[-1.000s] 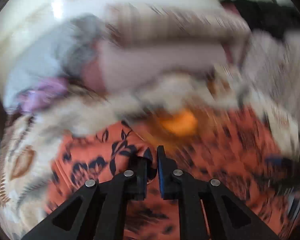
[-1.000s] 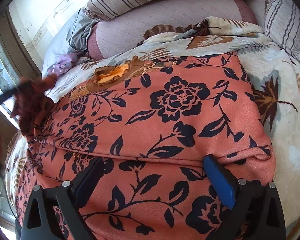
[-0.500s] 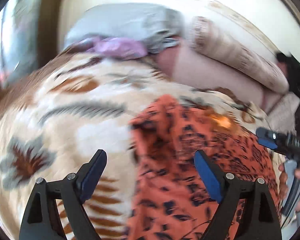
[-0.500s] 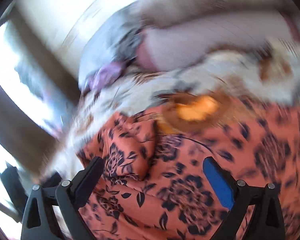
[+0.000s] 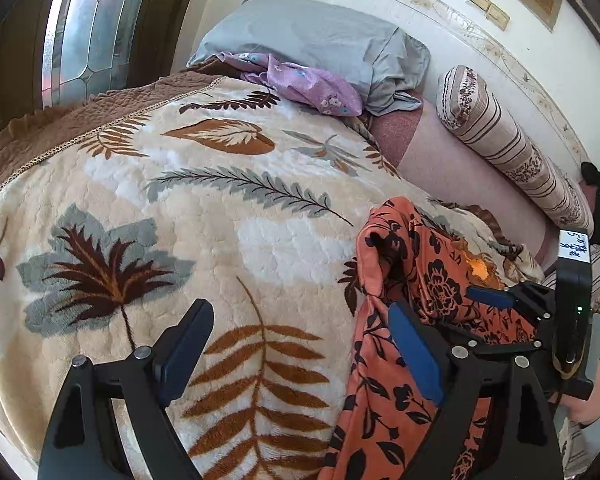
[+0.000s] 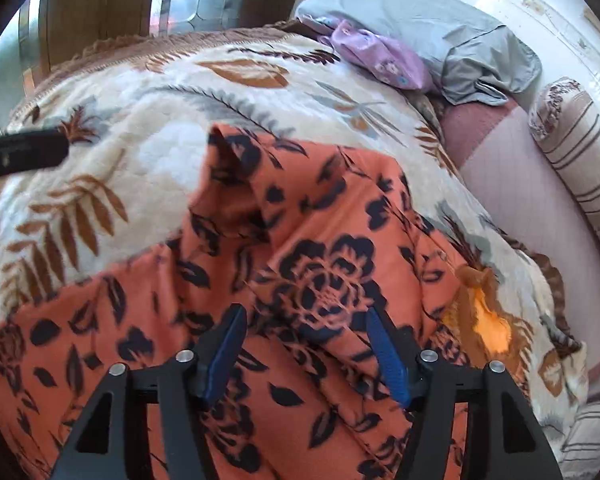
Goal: Fold small clothes
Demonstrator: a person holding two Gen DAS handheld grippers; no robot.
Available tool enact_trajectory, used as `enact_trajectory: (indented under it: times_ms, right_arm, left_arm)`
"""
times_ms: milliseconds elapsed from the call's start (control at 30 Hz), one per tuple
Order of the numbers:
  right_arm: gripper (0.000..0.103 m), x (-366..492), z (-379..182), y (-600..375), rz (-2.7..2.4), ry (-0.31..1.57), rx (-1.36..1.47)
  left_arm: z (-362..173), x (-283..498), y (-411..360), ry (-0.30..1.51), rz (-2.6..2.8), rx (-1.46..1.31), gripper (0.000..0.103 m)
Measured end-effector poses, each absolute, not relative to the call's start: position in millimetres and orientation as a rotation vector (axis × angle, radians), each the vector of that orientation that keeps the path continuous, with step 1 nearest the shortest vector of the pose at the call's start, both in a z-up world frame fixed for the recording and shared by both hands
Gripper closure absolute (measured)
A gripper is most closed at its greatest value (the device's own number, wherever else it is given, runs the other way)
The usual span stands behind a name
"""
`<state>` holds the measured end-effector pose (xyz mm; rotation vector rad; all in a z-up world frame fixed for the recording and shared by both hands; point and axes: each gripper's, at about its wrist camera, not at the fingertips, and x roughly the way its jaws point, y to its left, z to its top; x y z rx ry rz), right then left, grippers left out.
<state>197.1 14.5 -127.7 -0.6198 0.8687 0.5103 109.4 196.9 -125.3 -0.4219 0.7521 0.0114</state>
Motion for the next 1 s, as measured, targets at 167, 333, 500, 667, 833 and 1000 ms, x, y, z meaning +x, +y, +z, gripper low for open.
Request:
enact_trajectory:
  times_ms: [167,333,500,667,833,1000]
  right_arm:
    - [0.077,234.6,-144.1,6.8,0.474,1.027,-0.341]
    - [0.091,240.5,-112.6,-61.6,0.451,1.005,0.129]
    - [0.091,233.0,-80.6,-147.0,0.457,0.898,0.494]
    - [0.091,216.5,-75.7,-227.7,0.362,0.828,0.674]
    - [0.085,190.0,-99.7,-321.9,0.084,0.781,0.841]
    - [0.006,167.4,-125.2,-334.3,0.07,0.808,0.878]
  left_arm:
    - [-119.8,110.5,194.0,0.742,-0.001,-0.41,0.014]
    - [-119.3,115.1,198.6,0.744,0.007,-0.409,0.014]
    - [-109.0,128.4,188.4,0.727,-0.018,-0.381,0.014]
    - [-103.2,156.3,160.2,0.746,-0.091,-0.357,0.014]
    - [-123.4,187.0,151.3,0.856,-0.103,-0.395,0.014]
    - [-132.7,185.8,155.6,0.874,-0.075,-0.45,0.014]
